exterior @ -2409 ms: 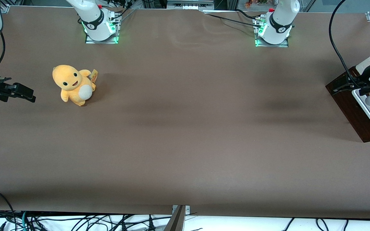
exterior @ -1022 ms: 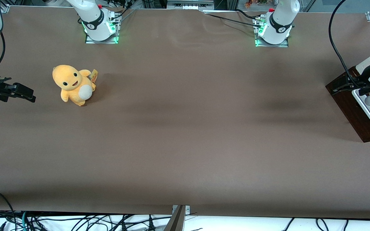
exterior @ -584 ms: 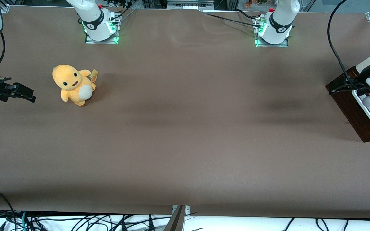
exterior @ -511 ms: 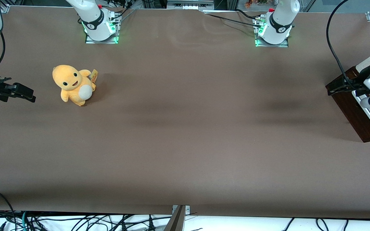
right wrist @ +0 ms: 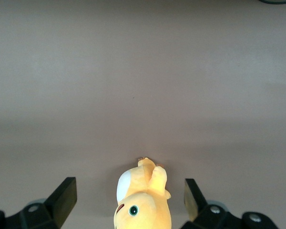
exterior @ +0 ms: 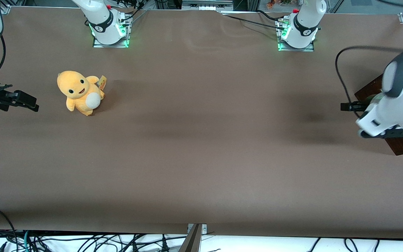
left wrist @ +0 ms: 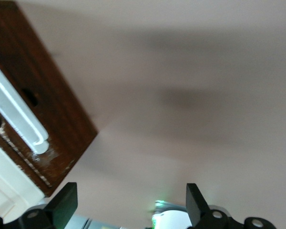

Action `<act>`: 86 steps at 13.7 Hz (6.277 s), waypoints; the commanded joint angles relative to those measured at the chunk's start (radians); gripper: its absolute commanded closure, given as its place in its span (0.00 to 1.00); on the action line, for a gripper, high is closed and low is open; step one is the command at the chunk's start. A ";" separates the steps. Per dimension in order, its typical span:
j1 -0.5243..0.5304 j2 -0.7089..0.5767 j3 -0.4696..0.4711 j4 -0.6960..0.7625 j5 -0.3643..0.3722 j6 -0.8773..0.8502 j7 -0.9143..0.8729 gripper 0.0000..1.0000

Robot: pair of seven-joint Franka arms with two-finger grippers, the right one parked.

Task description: Open lower drawer with left arm only

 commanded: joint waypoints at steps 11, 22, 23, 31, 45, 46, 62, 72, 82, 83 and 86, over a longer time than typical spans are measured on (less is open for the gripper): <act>0.025 0.389 0.036 0.022 0.674 -0.121 -0.151 0.00; 0.042 0.456 0.065 0.025 0.805 -0.119 -0.142 0.74; 0.042 0.456 0.064 0.028 0.806 -0.118 -0.139 0.80; -0.007 0.482 0.064 0.065 0.802 -0.121 -0.048 0.88; -0.085 0.512 0.056 0.126 0.767 -0.171 -0.042 0.87; -0.096 0.512 0.056 0.126 0.763 -0.171 -0.042 0.87; -0.126 0.511 0.055 0.144 0.730 -0.171 -0.039 0.31; -0.117 0.427 0.044 0.351 0.373 -0.171 0.025 0.00; -0.029 0.261 0.045 0.534 -0.209 -0.089 0.045 0.00; -0.021 0.200 0.051 0.499 -0.267 -0.052 0.047 0.00; -0.018 -0.057 0.097 0.184 -0.295 0.187 0.048 0.00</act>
